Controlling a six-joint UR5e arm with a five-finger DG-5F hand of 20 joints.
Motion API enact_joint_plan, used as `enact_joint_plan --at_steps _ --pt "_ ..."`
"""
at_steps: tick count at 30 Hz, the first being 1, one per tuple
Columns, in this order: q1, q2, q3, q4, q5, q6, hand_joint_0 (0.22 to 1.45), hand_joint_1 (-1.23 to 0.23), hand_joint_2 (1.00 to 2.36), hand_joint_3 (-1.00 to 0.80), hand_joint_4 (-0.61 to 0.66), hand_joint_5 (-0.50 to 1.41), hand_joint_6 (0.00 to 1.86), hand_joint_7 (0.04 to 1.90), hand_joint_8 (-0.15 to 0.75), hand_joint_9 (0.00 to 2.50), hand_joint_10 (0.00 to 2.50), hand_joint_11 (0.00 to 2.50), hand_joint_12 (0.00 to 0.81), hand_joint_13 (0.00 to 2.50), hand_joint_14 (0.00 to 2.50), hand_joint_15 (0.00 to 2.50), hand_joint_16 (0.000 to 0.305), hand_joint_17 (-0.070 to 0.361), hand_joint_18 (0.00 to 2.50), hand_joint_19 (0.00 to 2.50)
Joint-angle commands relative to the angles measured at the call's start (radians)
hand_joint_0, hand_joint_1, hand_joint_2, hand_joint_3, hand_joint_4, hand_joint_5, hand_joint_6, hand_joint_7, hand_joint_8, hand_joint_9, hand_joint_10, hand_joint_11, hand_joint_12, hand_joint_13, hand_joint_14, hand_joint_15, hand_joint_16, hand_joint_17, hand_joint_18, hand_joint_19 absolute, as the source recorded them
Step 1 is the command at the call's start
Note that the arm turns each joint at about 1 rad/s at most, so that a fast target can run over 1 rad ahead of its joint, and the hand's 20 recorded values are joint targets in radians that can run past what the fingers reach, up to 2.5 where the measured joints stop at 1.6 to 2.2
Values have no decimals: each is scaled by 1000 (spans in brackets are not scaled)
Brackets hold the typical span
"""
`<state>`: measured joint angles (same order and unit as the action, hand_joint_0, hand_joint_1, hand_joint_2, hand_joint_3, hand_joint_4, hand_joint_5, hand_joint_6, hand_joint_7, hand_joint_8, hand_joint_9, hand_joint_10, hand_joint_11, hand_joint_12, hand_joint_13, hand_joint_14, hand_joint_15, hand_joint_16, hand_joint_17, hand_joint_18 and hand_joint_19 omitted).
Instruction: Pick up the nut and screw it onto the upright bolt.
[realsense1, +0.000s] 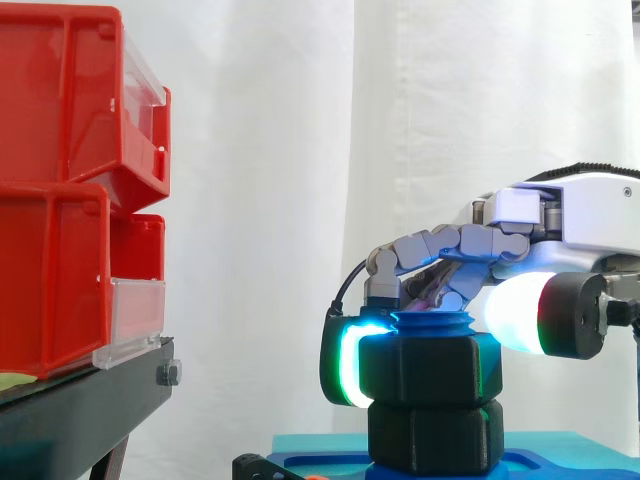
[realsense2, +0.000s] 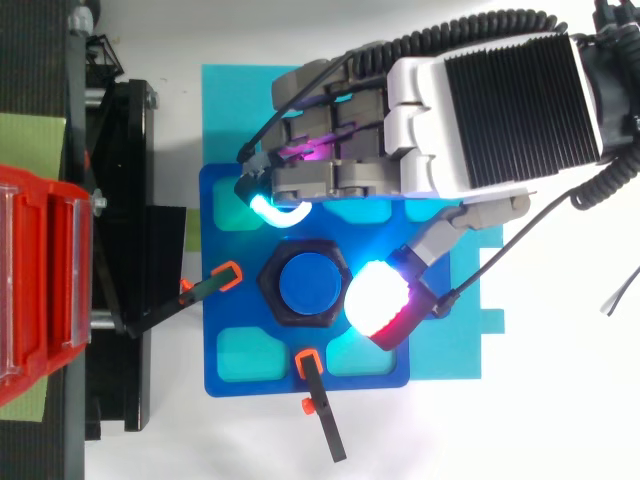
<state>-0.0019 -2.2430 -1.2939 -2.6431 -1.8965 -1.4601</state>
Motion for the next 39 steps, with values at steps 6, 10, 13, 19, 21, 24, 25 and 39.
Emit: enact_joint_plan --at_steps 6,10,13,19,21,24,25,39 --pt "-12 0 -1 0 -7 0 503 -207 1000 -500 195 -13 504 1308 206 914 0 0 176 776 0 0 25 57 499 202" --pt "-13 0 -1 0 -9 0 497 -197 1000 -500 238 -30 505 1124 204 905 0 0 180 776 0 0 26 59 493 200" --pt "-13 0 -1 2 -9 0 491 -192 1000 -500 232 -35 504 1043 202 898 0 0 180 769 0 0 27 61 487 191" --pt "-9 0 2 8 -15 3 468 -181 1000 -500 175 -80 502 749 189 850 0 0 195 730 0 0 31 69 457 172" --pt "-6 0 15 5 -16 3 465 -181 1000 -500 173 -89 502 711 183 825 0 0 195 715 0 0 31 70 445 158" --pt "-3 0 22 5 -18 3 459 -181 1000 -500 164 -112 501 637 178 777 0 0 201 684 0 0 33 74 404 139" --pt "-1 0 25 5 -18 3 458 -181 1000 -500 165 -114 501 633 177 773 0 0 201 678 0 0 33 74 398 140" --pt "13 0 27 2 -13 1 452 -156 1000 -500 165 -95 502 728 181 679 0 0 226 568 0 0 32 73 235 52"
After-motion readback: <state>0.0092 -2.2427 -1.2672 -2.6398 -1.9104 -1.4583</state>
